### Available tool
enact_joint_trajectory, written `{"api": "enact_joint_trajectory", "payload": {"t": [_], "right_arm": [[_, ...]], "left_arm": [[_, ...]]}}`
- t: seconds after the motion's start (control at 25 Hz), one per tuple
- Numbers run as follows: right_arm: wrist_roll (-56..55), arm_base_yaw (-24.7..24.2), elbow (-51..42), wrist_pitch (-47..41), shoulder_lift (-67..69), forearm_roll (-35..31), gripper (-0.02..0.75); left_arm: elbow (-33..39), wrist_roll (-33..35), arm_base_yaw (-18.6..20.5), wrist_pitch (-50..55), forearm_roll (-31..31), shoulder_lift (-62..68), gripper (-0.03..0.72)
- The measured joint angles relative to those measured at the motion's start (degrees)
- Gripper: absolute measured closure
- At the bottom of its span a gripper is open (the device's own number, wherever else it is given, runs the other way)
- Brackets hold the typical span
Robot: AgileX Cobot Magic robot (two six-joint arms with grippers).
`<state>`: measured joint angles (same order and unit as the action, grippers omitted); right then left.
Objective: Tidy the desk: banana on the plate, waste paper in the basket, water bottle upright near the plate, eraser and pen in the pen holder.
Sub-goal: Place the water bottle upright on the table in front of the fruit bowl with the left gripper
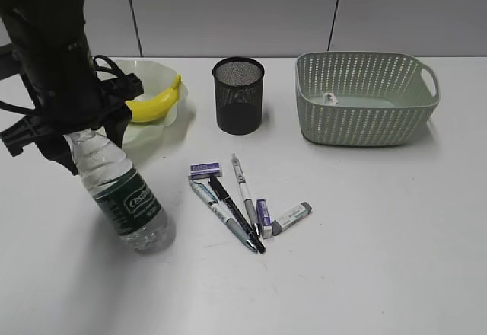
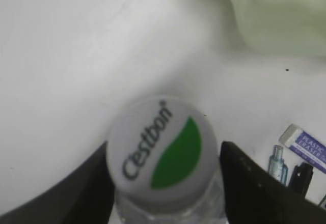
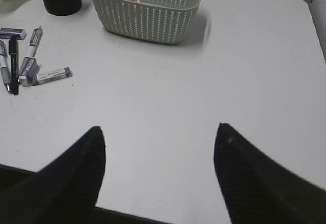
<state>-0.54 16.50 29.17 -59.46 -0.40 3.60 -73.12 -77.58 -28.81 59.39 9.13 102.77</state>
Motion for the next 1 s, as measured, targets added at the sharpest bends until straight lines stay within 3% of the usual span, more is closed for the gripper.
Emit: {"api": "enact_joint_trajectory", "payload": {"t": [0.52,1.0], "right_arm": [[0.0,0.0,0.0,0.0,0.0,0.0,0.21],[0.0,0.0,0.0,0.0,0.0,0.0,0.21]], "left_arm": [[0.1,3.2,-5.3,0.9,11.7,-2.5,0.258],[0.1,3.5,-5.3,-0.2,13.6,-2.5,0.261]]}}
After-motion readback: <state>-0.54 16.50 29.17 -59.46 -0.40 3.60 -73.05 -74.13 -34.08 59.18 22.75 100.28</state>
